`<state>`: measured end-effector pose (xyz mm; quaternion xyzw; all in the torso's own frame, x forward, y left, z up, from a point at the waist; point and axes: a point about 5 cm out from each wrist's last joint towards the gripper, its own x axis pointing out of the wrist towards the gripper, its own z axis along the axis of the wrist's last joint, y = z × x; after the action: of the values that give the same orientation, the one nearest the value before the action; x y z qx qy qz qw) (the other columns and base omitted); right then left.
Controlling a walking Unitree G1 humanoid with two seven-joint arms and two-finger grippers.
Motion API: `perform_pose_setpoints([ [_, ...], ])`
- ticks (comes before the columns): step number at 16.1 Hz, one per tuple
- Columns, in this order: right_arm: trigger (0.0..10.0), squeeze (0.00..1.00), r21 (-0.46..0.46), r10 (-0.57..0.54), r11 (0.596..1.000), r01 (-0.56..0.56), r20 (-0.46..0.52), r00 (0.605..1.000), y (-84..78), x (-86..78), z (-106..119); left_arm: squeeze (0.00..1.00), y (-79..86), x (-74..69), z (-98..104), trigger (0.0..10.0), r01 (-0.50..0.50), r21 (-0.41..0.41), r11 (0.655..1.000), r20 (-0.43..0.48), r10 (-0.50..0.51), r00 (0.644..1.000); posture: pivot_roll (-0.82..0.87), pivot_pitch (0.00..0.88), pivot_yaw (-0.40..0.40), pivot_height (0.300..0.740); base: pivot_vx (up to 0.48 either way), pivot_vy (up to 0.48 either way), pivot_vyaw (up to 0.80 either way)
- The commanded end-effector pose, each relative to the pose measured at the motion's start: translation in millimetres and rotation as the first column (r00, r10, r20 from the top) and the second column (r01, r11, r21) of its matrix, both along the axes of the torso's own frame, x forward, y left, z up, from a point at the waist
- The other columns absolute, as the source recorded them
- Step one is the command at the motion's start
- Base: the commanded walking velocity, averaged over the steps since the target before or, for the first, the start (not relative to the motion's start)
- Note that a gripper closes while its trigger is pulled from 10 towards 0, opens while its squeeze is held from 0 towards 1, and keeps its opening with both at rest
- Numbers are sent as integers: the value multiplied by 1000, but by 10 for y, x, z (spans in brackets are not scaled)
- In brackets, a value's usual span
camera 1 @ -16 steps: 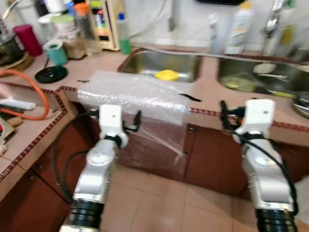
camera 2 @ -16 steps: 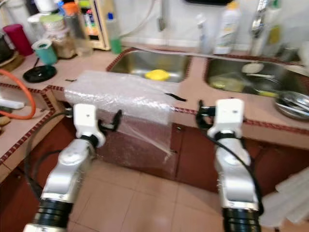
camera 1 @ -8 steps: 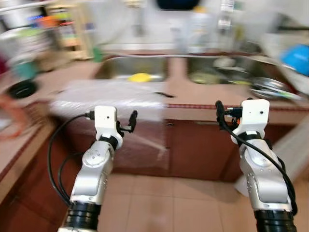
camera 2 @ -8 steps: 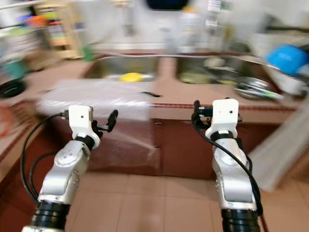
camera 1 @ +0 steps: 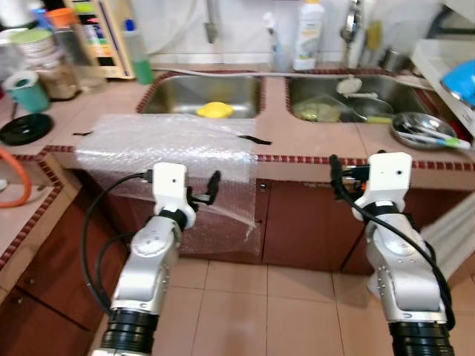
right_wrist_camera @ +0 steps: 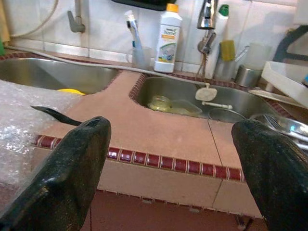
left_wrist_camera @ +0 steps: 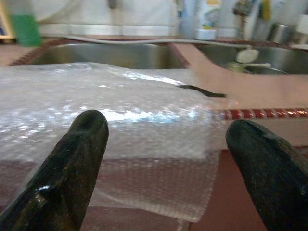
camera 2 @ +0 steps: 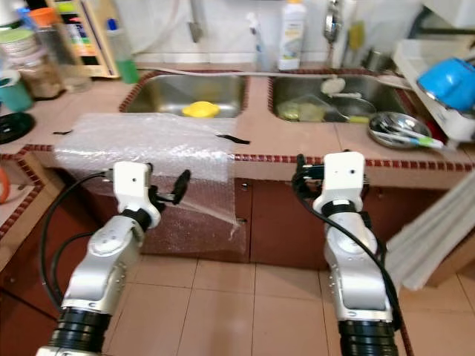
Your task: Kitchen organization
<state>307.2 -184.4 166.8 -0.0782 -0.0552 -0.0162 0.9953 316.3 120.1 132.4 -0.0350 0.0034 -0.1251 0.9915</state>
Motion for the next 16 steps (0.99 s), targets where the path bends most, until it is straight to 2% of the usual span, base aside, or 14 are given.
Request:
perform_pose_setpoints([
  [1, 10000, 0, -6, -8, 1000, 8, 18, 1000, -38, -8, 55, 0, -45, -13, 46, 10000, 27, -10, 1000, 23, -27, 999, 6, 0, 70, 740, 0, -360, 0],
  [16, 10000, 0, -11, -6, 1000, 6, 9, 1000, -23, -16, 19, 0, -54, -37, 4, 10000, 56, -5, 998, 8, -56, 998, 8, 0, 72, 740, 0, -432, 0],
])
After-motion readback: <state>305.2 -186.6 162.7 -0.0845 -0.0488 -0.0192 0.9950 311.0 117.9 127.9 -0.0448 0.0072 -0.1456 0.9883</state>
